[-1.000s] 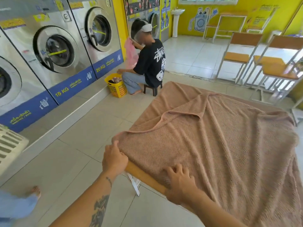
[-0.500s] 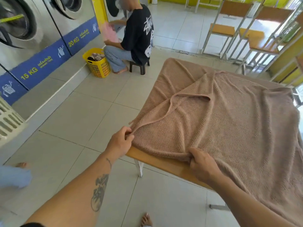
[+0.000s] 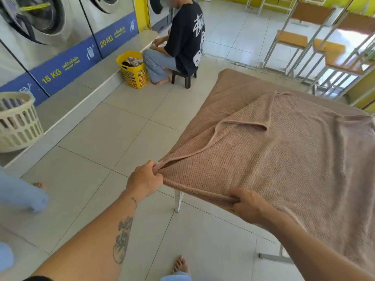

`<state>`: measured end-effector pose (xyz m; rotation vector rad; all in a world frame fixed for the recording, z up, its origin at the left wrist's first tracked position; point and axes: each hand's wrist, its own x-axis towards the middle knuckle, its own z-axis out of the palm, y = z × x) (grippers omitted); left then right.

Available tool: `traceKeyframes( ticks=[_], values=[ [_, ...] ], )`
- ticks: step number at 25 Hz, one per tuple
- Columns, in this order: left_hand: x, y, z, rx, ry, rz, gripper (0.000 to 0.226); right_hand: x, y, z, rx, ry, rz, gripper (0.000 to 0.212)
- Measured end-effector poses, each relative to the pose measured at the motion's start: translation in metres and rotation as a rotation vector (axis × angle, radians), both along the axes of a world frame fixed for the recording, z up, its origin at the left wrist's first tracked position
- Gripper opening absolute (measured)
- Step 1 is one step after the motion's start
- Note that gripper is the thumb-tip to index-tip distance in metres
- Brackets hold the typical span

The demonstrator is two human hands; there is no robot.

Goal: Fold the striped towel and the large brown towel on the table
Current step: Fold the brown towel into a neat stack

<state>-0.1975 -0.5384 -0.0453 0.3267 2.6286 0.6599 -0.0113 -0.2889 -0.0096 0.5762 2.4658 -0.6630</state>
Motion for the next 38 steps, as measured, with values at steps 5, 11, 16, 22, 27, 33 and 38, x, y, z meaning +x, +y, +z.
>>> traceKeyframes(
  ticks=[5,11,16,22,27,33,38],
  values=[
    [0.002,-0.001,-0.001,-0.156,0.102,0.010,0.026,0.003,0.012,0.016,-0.190,-0.134,0.013,0.025],
    [0.007,0.034,-0.001,-0.093,0.303,0.092,0.016,0.040,0.034,0.019,0.127,0.059,-0.188,0.058],
    [0.038,0.085,0.011,-0.050,0.423,0.087,0.027,0.085,0.070,0.033,-0.015,0.160,-0.303,0.057],
    [0.134,0.191,0.028,0.161,0.324,-0.123,0.027,0.201,0.144,0.034,0.061,0.094,-0.496,0.062],
    [0.261,0.309,0.027,0.248,0.238,-0.317,0.022,0.306,0.214,0.034,0.044,0.205,-0.514,0.048],
    [0.363,0.414,0.050,0.208,0.188,-0.322,0.025,0.391,0.305,0.069,-0.034,0.248,-0.449,0.055],
    [0.368,0.486,0.079,0.250,0.217,-0.262,0.025,0.385,0.378,0.107,-0.018,0.334,-0.350,0.057]
  ],
)
